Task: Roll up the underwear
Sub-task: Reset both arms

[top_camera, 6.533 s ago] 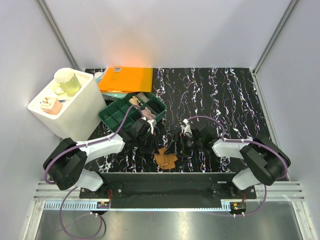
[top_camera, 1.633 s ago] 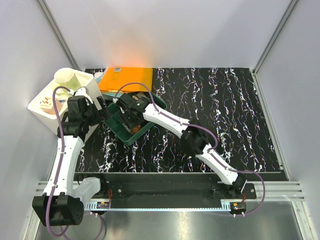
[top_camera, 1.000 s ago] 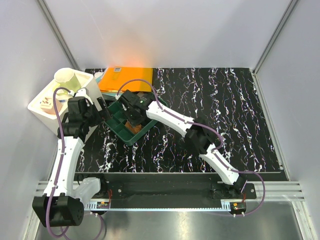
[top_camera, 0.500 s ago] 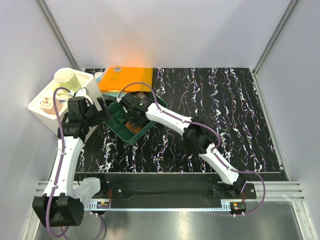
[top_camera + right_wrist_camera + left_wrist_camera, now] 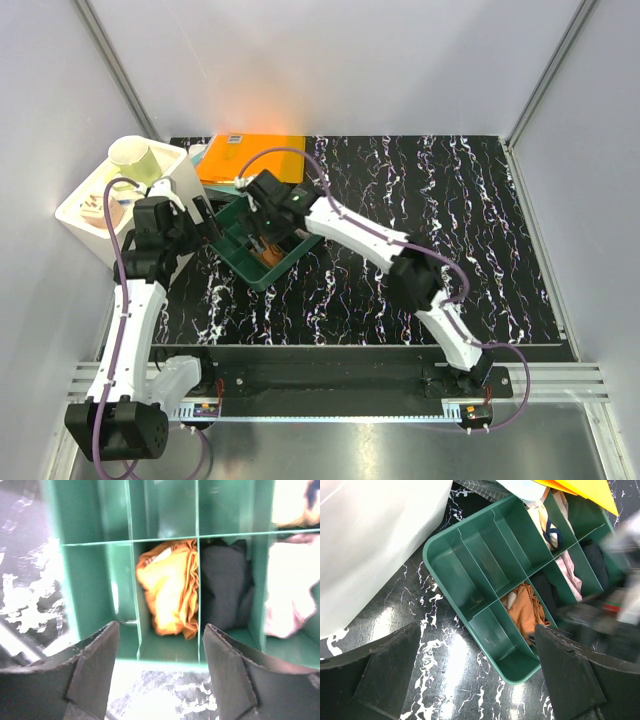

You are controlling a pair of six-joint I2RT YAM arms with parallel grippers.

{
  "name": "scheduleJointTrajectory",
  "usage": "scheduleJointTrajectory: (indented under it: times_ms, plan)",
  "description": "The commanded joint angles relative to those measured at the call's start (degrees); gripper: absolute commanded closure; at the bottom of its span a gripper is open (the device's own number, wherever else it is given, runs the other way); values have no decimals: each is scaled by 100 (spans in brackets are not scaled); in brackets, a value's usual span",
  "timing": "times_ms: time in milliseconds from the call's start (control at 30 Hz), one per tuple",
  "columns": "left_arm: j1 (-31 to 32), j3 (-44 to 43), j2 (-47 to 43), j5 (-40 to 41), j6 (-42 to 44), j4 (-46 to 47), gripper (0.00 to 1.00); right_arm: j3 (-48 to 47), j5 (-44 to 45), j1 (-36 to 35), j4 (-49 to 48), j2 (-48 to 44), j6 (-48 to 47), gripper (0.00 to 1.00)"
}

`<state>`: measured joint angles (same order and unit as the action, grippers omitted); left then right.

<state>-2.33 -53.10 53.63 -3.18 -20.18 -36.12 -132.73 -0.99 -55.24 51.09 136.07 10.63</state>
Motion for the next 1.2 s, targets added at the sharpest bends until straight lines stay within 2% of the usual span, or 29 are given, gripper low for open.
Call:
scheduleJointTrajectory:
  times_ms: [0,133,167,300,433,533,600,767,1167]
  plan:
    - [-22,63,-256,-103,164,421,1,982,38,276,-669,-1606,79,23]
    - [-22,116,-414,-174,243,535,1,3213,-452,1092,-1977,-2776,640,17]
    - [-22,133,-440,-200,287,553,1,4140,-515,1460,-2520,-3040,842,16]
    - [-22,203,-625,-507,392,763,1,5948,-455,2368,-3148,-4601,1099,14]
    - [-13,300,-880,-640,498,957,1,7381,1201,2703,-3394,-6186,942,13]
    - [-22,362,-942,-710,542,1063,1,8391,1933,2791,-3483,-7320,748,11]
    - [-13,379,-942,-745,577,1107,1,8701,2199,2791,-3518,-7960,703,10]
    - [-22,441,-950,-842,630,1177,1,9343,2543,2791,-3694,-8833,554,9]
    - [-13,502,-1038,-982,682,1300,1,9573,2718,2791,-3966,-9054,334,8]
